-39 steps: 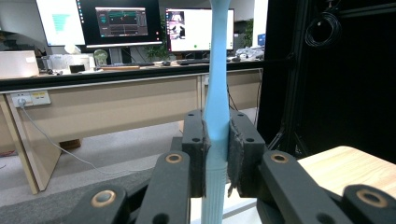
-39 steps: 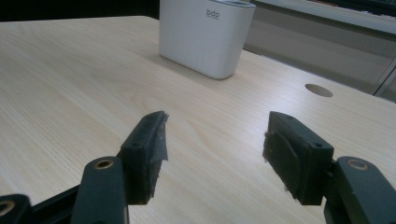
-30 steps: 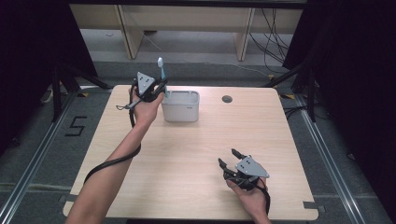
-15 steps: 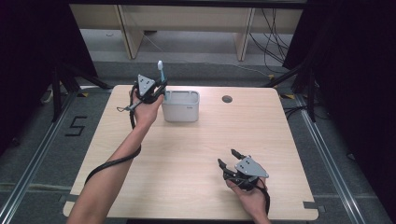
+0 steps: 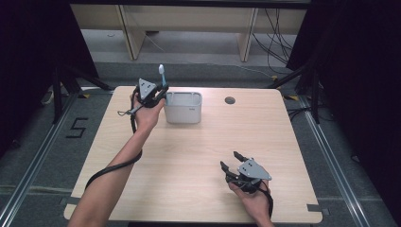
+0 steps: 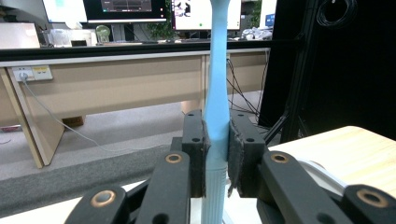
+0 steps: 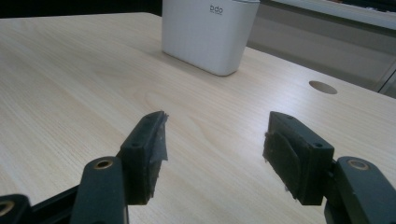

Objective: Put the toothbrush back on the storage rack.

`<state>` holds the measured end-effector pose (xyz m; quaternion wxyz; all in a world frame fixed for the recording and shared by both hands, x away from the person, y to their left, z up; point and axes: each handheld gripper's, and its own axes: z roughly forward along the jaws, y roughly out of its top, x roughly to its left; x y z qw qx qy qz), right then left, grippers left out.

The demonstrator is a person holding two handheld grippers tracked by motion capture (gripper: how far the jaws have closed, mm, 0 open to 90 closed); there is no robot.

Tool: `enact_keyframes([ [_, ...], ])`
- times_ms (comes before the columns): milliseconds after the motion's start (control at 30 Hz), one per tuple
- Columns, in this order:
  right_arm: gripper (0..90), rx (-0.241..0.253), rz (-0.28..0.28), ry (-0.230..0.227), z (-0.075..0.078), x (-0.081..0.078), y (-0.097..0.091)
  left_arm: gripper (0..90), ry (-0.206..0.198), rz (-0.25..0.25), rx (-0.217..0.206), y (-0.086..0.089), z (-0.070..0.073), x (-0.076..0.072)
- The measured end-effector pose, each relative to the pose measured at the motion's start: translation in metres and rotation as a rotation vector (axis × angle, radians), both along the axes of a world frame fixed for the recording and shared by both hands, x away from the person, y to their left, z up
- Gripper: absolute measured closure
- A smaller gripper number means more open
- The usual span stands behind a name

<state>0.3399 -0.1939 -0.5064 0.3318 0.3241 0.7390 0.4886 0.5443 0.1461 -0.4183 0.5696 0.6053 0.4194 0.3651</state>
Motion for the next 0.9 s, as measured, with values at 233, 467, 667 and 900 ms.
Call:
enact_keyframes([
  [233, 38.9, 0.013, -0.011, 0.008, -0.001, -0.001, 0.002, 78.3, 0.011, -0.007, -0.004, 0.0, -0.005, -0.002],
  [467, 38.9, 0.012, -0.008, 0.015, -0.002, -0.001, 0.003, 78.3, 0.019, -0.013, -0.004, -0.001, -0.008, -0.003],
  [667, 38.9, 0.017, -0.004, 0.035, -0.002, -0.002, 0.003, 78.2, 0.028, -0.016, -0.005, -0.002, -0.011, -0.004],
  [900, 38.8, 0.011, 0.002, 0.025, -0.003, -0.001, 0.003, 78.2, 0.039, -0.021, 0.001, -0.004, -0.015, -0.004],
])
